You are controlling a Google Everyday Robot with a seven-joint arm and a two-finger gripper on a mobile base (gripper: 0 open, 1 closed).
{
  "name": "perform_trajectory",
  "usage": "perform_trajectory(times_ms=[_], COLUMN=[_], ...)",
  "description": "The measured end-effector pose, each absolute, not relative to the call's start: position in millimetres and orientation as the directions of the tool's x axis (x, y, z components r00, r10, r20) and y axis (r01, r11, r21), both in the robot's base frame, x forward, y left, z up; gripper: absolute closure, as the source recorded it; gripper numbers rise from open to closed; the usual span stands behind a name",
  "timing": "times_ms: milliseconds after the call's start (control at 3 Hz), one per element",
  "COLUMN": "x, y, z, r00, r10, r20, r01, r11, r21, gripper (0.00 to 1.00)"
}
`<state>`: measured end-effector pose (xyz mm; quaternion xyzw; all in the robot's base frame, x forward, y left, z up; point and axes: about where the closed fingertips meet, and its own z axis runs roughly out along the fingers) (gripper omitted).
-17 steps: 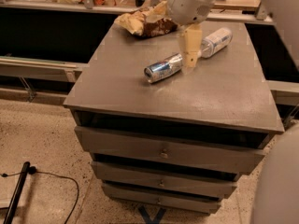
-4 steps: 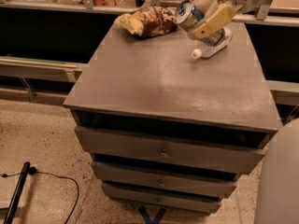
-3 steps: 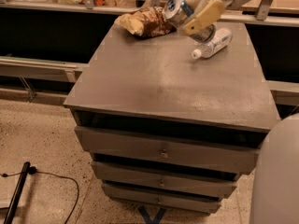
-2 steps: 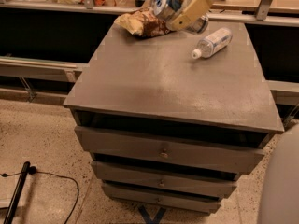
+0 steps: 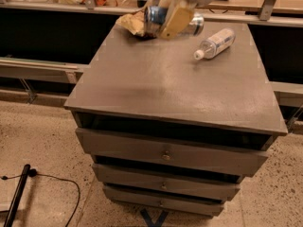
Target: Knock redbull can over
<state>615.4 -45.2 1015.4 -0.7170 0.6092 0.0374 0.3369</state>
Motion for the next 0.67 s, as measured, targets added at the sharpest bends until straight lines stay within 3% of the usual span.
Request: perform_trajectory(times_ms=[667], x=[611], y=[-40], z=[913], r00=[0.325], r10=[-0.912], r20=[-0.249], r01=[-0.922], r11=[-0.248], r21=[-0.297], gripper=[1.0])
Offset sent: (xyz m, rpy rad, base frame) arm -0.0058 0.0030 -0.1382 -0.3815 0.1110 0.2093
